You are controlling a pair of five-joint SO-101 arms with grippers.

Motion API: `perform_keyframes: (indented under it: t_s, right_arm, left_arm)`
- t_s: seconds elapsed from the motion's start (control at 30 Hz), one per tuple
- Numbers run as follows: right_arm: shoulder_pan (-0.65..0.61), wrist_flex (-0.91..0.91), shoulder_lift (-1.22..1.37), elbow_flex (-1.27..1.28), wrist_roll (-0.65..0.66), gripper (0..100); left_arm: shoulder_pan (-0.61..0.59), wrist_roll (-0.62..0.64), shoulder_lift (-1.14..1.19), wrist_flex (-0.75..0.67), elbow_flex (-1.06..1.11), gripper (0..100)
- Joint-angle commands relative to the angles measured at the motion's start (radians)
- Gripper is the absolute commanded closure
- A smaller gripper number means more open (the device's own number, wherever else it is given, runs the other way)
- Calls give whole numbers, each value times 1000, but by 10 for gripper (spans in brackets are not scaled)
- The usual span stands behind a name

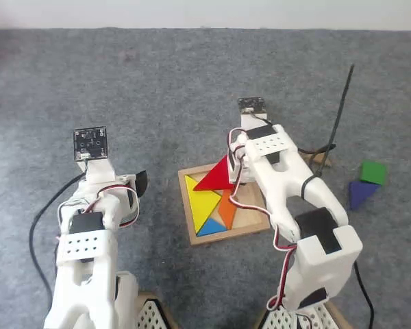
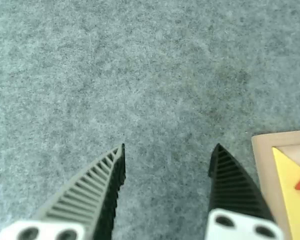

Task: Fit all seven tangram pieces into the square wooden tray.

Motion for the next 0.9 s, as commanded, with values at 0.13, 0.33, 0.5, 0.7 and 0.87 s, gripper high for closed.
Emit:
perform_keyframes:
  t_s: [0.13, 0.33, 0.5, 0.7, 0.87]
  right_arm:
    - [-82, -8, -62, -31, 3, 861]
    - [-85, -8, -87, -29, -2, 860]
    - [-102, 2, -168, -29, -26, 860]
    - [-122, -50, -119, -31, -25, 861]
    - [-108, -50, -76, -48, -28, 861]
  left_arm:
    - [-6, -9, -9, -17, -4, 731]
    - [-6, -9, -8, -18, -4, 731]
    - [-6, -9, -8, -20, -4, 731]
    - [-6, -9, -8, -18, -4, 731]
    - [-6, -9, -8, -18, -4, 731]
